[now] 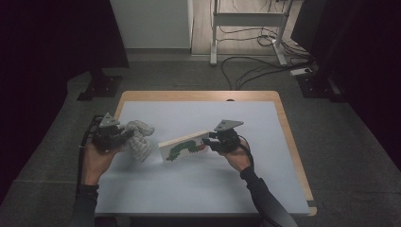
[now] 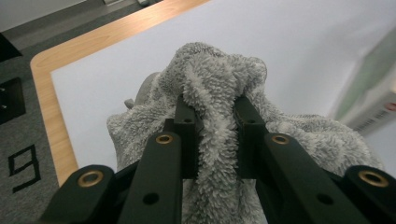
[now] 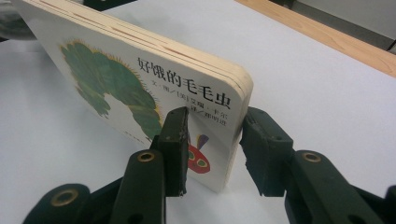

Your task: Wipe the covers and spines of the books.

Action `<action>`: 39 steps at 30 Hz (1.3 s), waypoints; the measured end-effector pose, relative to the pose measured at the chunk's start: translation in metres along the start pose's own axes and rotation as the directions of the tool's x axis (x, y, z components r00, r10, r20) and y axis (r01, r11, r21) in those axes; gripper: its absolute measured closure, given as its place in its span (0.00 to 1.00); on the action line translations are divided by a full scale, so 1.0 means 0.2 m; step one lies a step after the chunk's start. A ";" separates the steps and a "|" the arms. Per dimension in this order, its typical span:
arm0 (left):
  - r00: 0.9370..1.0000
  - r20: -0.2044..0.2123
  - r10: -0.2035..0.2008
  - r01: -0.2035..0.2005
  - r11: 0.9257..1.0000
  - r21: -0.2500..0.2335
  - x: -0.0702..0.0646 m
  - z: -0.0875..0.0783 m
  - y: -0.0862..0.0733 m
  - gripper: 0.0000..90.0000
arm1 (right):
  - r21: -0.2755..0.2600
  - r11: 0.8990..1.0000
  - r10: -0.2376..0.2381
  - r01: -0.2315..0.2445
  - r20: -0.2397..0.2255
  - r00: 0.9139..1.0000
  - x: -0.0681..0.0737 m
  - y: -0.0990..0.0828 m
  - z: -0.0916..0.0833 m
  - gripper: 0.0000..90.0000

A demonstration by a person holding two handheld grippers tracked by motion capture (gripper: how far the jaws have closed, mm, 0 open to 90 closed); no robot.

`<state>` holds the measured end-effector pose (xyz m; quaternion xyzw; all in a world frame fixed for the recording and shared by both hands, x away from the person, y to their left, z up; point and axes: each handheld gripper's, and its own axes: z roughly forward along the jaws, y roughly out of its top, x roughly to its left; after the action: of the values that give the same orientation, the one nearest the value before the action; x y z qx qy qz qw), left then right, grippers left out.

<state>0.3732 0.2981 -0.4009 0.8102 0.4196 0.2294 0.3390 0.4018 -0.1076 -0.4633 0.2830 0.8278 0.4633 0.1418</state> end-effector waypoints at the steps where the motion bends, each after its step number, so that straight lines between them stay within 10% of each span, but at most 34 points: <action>1: 1.000 -0.002 0.000 0.000 1.000 0.002 0.01 0.01 0.00 0.84 | 0.000 1.000 0.000 0.000 0.000 1.000 0.00 0.00 0.00 0.67; 24: 0.998 -0.010 -0.068 0.068 0.994 0.082 0.08 0.35 -0.12 0.80 | -0.003 1.000 0.007 -0.007 -0.008 1.000 0.00 0.00 -0.01 0.67; 39: 0.994 0.032 -0.101 0.100 0.994 0.042 0.09 0.20 -0.09 0.35 | 0.001 1.000 0.010 -0.010 -0.010 1.000 0.00 0.00 0.00 0.66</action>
<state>0.4002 0.3063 -0.4401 0.7984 0.4587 0.1897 0.3408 0.4022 -0.1082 -0.4631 0.2850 0.8273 0.4649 0.1352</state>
